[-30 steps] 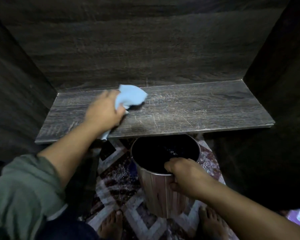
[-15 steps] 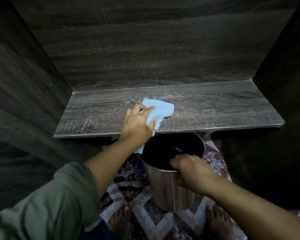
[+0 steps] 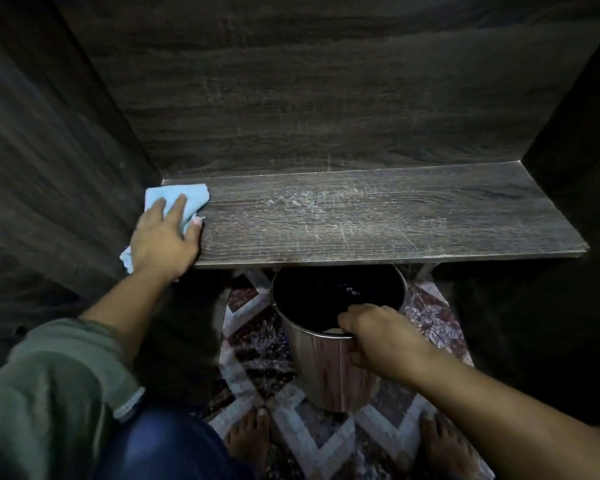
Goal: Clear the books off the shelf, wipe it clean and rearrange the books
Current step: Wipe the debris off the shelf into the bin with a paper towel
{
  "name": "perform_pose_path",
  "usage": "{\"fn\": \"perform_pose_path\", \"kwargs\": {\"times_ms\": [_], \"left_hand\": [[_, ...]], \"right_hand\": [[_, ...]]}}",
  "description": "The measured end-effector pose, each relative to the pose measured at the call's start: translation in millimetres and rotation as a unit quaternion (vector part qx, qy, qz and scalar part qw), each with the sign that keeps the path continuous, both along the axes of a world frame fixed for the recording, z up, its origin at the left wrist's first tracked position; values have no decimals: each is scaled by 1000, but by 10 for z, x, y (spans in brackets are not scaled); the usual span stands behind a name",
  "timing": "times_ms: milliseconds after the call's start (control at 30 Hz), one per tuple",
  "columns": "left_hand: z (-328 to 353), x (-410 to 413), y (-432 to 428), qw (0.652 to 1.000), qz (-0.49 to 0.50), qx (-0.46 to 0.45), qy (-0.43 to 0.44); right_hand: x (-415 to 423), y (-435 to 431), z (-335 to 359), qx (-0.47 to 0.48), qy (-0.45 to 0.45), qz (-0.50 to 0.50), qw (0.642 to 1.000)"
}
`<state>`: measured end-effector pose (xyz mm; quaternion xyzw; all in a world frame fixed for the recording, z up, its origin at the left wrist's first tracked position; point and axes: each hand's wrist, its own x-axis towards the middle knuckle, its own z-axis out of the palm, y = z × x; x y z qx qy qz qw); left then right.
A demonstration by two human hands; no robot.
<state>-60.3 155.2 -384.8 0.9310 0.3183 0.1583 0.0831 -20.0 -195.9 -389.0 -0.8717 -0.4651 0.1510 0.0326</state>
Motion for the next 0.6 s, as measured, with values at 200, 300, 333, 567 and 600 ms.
{"fn": "perform_pose_path", "kwargs": {"times_ms": [200,300,333,567,600], "left_hand": [[20,319,-820,990,-125,-49,-35],[-1,453,-1258,960,-242,-120,-77],[6,488,-1345,948,-265,-147,-91],[326,1020,-990,933,-329,10,-147],[333,1087,-951,944,-303,60,-121]], "right_hand": [[-32,-41,-20,-13,-2,-1,1000],[-37,-74,-45,-9,-2,-5,1000],[-35,-88,-55,-9,0,-5,1000],[22,-297,-43,1,16,-24,1000],[38,-332,-41,3,19,-27,999]]}}
